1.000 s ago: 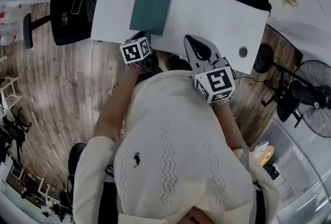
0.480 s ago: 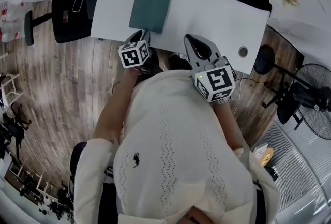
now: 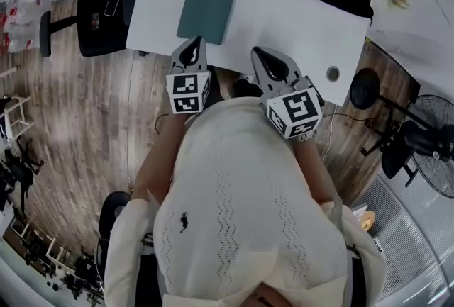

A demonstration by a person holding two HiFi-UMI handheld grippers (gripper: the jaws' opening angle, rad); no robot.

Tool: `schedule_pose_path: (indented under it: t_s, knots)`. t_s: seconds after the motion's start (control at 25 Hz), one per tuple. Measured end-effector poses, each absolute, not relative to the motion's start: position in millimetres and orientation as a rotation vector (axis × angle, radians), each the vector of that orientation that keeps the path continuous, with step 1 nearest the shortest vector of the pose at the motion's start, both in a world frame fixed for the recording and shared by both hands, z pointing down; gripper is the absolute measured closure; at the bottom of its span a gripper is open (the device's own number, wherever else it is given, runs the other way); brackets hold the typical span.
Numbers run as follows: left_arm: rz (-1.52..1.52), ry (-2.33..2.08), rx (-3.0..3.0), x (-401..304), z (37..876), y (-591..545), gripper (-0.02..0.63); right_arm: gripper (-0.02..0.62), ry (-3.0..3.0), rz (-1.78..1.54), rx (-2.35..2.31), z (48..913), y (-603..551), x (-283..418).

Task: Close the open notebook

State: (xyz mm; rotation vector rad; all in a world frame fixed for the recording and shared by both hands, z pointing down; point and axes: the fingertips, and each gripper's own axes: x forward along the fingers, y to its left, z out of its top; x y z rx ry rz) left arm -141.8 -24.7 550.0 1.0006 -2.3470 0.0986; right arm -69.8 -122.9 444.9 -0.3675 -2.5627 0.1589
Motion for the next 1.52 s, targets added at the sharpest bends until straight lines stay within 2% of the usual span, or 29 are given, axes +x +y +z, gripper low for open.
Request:
schedule_pose_path:
  t_s: [0.16,0.48,0.88,1.52]
  knots:
    - [0.128,-2.369,1.109,-126.4,519.3,-39.4,0.594,0.595,-2.565,0.175,-0.382,445.0,-128.2,-62.2]
    - [-0.027,-2.398,1.265,-87.7,459.4,-63.4,0.595,0.595,-2.565,0.199,-0.417,444.3,-138.4,-40.2]
    - [-0.049,-2.494,1.274,-40.8,433.8,-80.4,0.595,0.595,-2.587,0.18,-0.463,440.5,-153.6,-7.1]
    - [-0.096,-2.757,1.353,-25.9,340.0,-92.5,0.594,0.595,-2.772,0.155,-0.385,374.4,-198.7,7.9]
